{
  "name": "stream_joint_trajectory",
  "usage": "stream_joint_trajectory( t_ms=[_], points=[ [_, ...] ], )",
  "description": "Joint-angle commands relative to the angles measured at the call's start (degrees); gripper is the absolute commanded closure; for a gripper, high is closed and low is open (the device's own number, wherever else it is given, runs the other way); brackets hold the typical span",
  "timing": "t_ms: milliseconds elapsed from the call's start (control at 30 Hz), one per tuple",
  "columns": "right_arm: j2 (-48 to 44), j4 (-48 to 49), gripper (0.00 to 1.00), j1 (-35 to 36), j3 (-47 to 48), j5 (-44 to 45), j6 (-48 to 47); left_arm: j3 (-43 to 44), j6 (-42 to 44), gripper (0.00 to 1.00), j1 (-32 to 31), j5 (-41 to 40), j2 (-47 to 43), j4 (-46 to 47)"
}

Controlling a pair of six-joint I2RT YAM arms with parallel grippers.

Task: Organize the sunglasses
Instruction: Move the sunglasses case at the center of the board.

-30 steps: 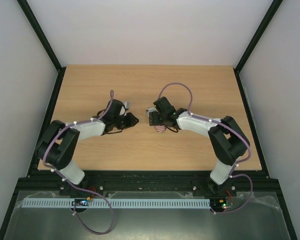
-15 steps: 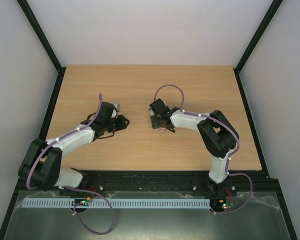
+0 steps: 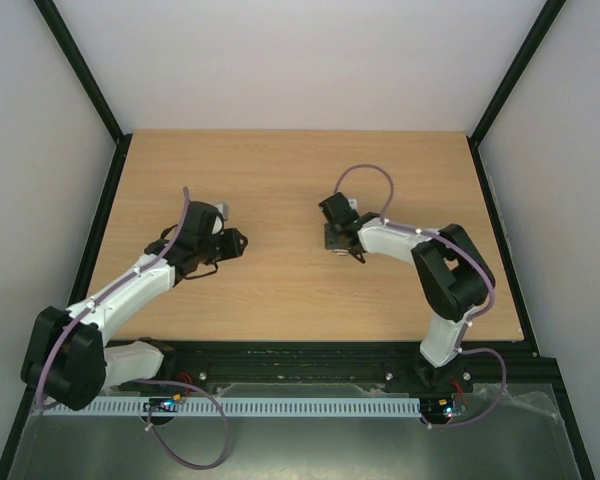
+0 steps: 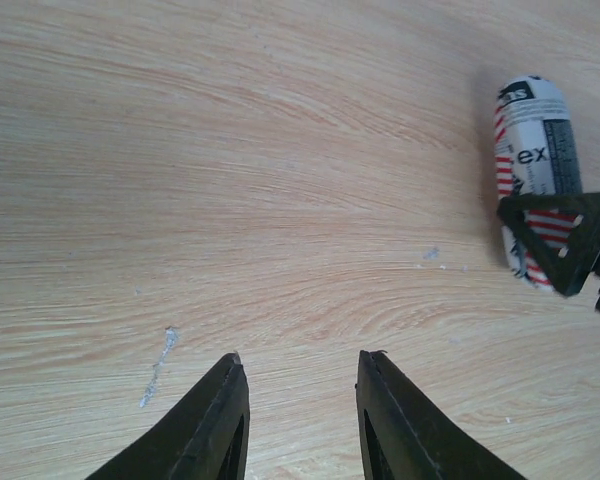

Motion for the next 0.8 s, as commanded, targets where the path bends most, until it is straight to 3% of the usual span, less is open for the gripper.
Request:
stream_joint_trajectory(
  t_ms=[0, 467, 767],
  points=[
    [-4.58, 0.49, 0.48, -6.73, -1.84, 3.10, 0.71, 1.75, 1.16, 0.67, 0.53, -1.22, -2.63, -3.67],
    [1.15, 2.57, 0.40, -14.31, 2.70, 0.93, -11.25, 1.95, 1.48, 0.63, 0.73, -1.21, -3.69, -5.36],
    [2.65, 2.29, 0.31, -15.52, 2.77, -1.28, -11.57, 2.10, 1.52, 0.63, 0.87, -1.74, -4.63, -6.35]
  ],
)
